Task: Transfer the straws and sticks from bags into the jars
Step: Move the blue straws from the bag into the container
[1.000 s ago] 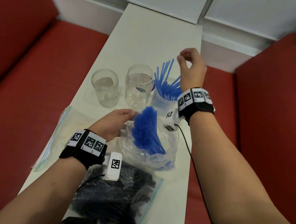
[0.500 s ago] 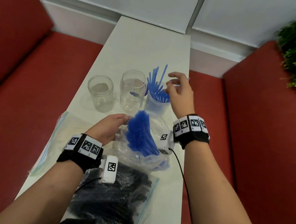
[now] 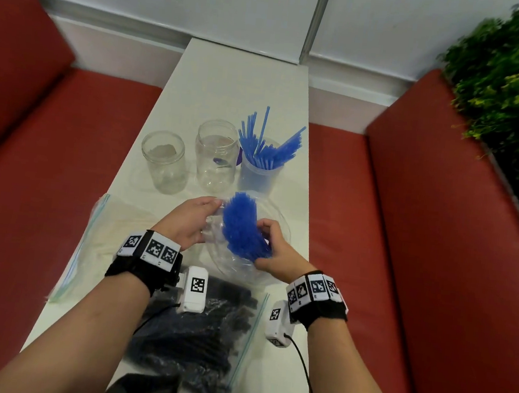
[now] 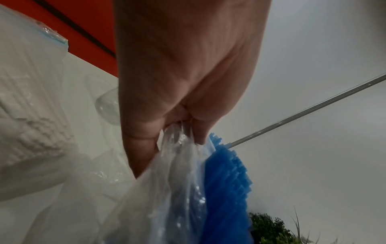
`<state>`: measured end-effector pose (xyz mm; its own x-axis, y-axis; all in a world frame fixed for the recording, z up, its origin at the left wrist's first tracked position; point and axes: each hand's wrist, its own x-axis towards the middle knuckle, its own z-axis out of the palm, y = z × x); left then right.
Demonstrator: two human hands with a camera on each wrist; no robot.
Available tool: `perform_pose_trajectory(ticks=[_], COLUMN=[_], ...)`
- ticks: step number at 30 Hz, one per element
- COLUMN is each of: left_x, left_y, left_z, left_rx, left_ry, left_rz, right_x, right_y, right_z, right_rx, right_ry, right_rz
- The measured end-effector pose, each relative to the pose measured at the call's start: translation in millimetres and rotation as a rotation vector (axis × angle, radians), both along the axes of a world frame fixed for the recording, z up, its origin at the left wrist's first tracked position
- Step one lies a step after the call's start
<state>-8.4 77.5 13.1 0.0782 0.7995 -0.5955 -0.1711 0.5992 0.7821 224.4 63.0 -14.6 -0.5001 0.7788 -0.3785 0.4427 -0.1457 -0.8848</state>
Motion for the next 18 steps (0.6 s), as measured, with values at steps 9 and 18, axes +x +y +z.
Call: perform_pose_trajectory(ticks=[9, 18], left_x=[1.4, -8.0], left_y=[-12.4, -16.1], left_z=[1.7, 8.4], left_rx=[0.008, 0.012], left_ry=[-0.033, -0.021], left_rz=[0.038, 0.048], right_x=[-1.9, -6.2], right_y=[-8.0, -6.6], right_z=[-11.1, 8.2], right_rx=[0.249, 0.355], right_ry=[-0.115, 0.016], right_rz=[-0.232, -0.389])
